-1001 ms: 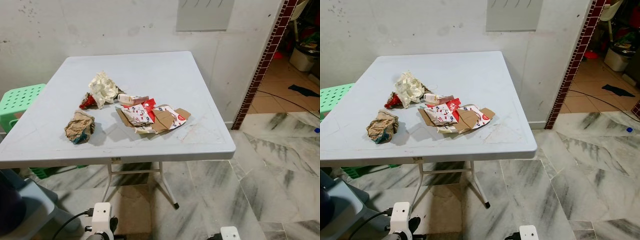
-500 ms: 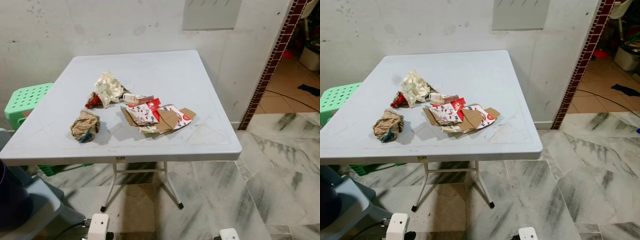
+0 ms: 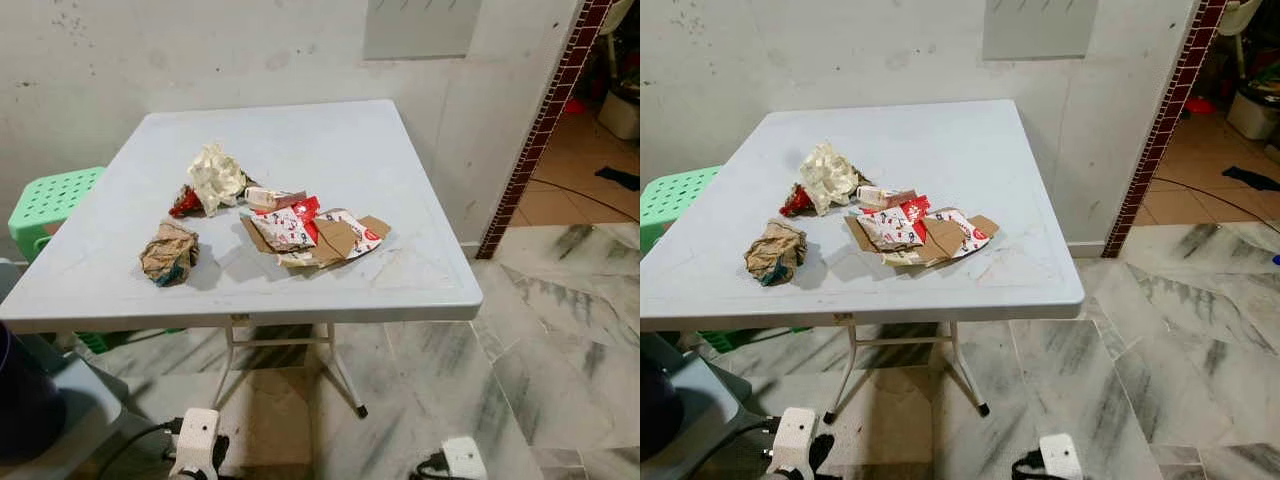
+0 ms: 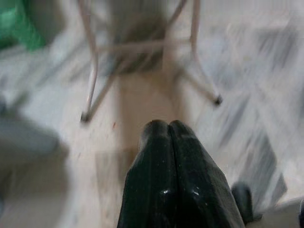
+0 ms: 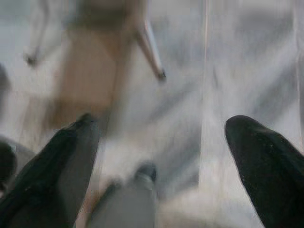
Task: Picking trash to rubbish bin
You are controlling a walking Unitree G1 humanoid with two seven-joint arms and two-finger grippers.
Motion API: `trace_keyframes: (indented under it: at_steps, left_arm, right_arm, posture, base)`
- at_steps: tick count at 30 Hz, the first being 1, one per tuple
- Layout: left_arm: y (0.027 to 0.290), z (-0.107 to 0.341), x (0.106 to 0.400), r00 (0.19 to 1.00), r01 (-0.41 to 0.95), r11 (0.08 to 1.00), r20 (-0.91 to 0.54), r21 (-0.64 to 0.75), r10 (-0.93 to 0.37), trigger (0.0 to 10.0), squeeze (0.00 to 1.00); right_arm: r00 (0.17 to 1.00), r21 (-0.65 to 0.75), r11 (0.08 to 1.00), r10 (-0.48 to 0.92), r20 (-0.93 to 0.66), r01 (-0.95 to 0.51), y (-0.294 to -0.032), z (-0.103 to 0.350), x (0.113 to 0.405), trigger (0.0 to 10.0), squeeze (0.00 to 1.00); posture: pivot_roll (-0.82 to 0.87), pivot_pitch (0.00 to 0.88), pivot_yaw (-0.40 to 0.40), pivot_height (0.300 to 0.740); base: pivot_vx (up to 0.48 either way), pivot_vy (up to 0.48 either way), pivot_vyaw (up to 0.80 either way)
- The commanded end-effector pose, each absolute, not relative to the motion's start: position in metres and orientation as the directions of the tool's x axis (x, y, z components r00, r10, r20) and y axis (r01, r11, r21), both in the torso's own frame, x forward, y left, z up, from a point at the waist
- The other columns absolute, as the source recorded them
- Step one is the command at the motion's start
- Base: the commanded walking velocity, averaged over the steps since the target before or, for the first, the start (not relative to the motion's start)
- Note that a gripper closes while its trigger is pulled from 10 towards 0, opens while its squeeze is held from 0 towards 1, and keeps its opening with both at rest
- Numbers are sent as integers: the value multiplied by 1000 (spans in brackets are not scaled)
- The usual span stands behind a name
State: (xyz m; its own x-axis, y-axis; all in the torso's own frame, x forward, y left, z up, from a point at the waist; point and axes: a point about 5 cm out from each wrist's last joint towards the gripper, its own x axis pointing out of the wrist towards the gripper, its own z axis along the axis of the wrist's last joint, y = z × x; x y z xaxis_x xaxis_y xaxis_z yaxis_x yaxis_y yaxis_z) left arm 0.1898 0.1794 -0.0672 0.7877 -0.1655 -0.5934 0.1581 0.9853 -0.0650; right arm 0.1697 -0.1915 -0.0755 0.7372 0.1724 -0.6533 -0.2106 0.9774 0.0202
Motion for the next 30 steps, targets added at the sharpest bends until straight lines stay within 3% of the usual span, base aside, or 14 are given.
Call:
trace_keyframes:
  at_steps: [1,2,6,10,12,17,22,25,27,28,30]
  left_arm:
    - [181,-52,201,853,227,973,-476,-33,-215,10000,0]
    - [178,-44,202,875,301,954,-403,18,-268,10000,0]
    - [172,-37,198,864,409,911,-341,46,-371,10000,0]
    - [173,-27,195,826,525,846,-293,88,-482,10000,0]
    - [172,-8,196,751,658,727,-236,196,-616,10000,0]
    - [173,19,201,665,739,604,-175,299,-726,10000,0]
    - [175,45,210,654,728,585,-106,357,-749,10000,0]
    - [172,82,224,655,681,591,1,432,-756,10000,0]
    - [169,102,239,715,604,686,105,406,-691,10000,0]
    - [169,102,239,715,604,686,105,406,-691,10000,0]
    - [165,108,252,786,528,788,171,316,-594,10000,0]
  right_arm:
    - [807,13,953,263,-528,-302,-186,-60,185,10000,0]
    - [819,-13,922,338,-464,-388,-180,-52,188,10000,0]
    - [813,-45,875,427,-397,-481,-176,-42,189,10000,0]
    - [743,-111,763,569,-351,-637,-170,-30,189,10000,0]
    - [691,-164,676,666,-283,-719,-167,-9,199,10000,0]
    - [614,-197,583,764,-196,-788,-160,22,207,10000,0]
    - [614,-222,583,781,-115,-782,-157,47,216,10000,0]
    - [669,-158,669,741,62,-726,-153,89,235,10000,0]
    - [722,-102,740,671,166,-664,-151,110,246,10000,0]
    - [722,-102,740,671,166,-664,-151,110,246,10000,0]
    - [767,-62,792,605,214,-607,-148,117,254,10000,0]
  posture:
    - [68,0,51,715]
    - [69,0,52,715]
    - [72,7,50,715]
    - [73,22,54,715]
    - [83,32,47,715]
    - [96,35,47,715]
    - [99,33,45,715]
    - [102,30,47,715]
    - [98,30,47,715]
    - [98,30,47,715]
    - [96,26,50,715]
  base:
    - [0,0,0]
    - [0,0,0]
    - [0,0,0]
    - [0,0,0]
    - [0,0,0]
    - [0,0,0]
    - [0,0,0]
    - [0,0,0]
    - [0,0,0]
    - [0,0,0]
    - [0,0,0]
